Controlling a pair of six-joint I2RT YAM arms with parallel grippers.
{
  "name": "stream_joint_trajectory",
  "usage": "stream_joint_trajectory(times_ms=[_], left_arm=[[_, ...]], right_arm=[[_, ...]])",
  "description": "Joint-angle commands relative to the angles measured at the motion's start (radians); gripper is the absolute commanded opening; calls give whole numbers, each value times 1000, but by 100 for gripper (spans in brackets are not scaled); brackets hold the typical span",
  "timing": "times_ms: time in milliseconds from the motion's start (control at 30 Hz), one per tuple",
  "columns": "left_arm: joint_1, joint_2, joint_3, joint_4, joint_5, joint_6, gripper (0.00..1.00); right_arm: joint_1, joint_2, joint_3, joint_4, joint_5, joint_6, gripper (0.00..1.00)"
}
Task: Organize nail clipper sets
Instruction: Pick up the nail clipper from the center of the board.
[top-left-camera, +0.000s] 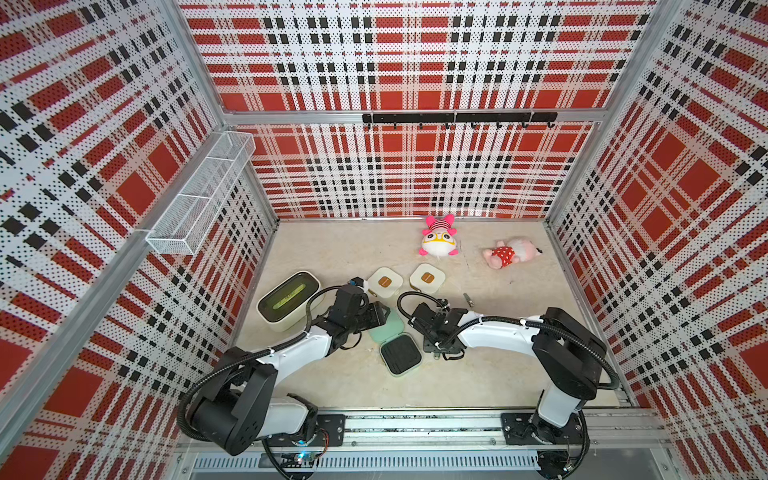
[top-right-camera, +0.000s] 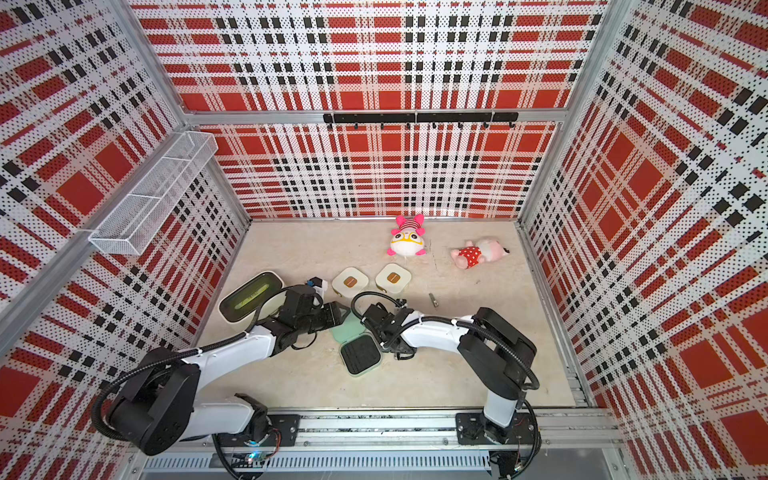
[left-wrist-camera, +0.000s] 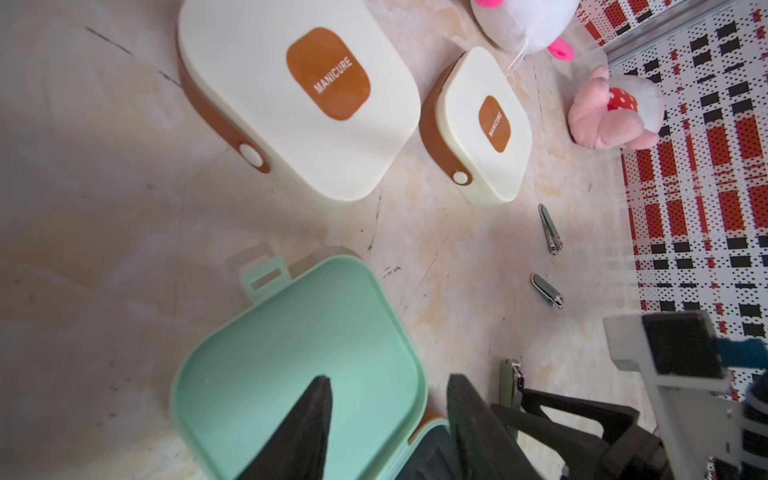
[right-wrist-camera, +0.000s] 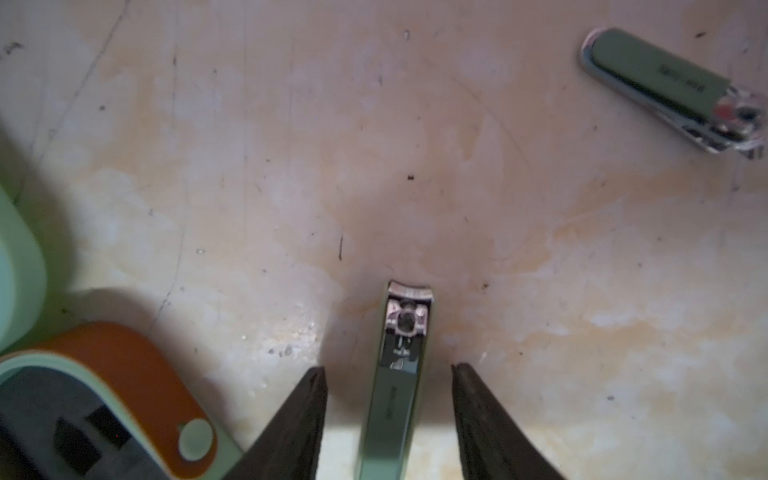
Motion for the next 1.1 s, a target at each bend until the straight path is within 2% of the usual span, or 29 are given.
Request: stream_joint_trajectory(times_ms=[0,333,733,1067], left_arm=[[-15,37,17,24,-8,13,50],[-53,155,56,53,13,8,48],[-79,197,69,57,8,-1,47],[-49,195,95,32,13,-1,47]], right_arm=[[-8,9,-4,24,5,1,48],[-20,-8,-41,50,4,-23,36],[-20,-37,-66,96,-3,-86,18],[-20,-105,-50,130,20,-220,12]])
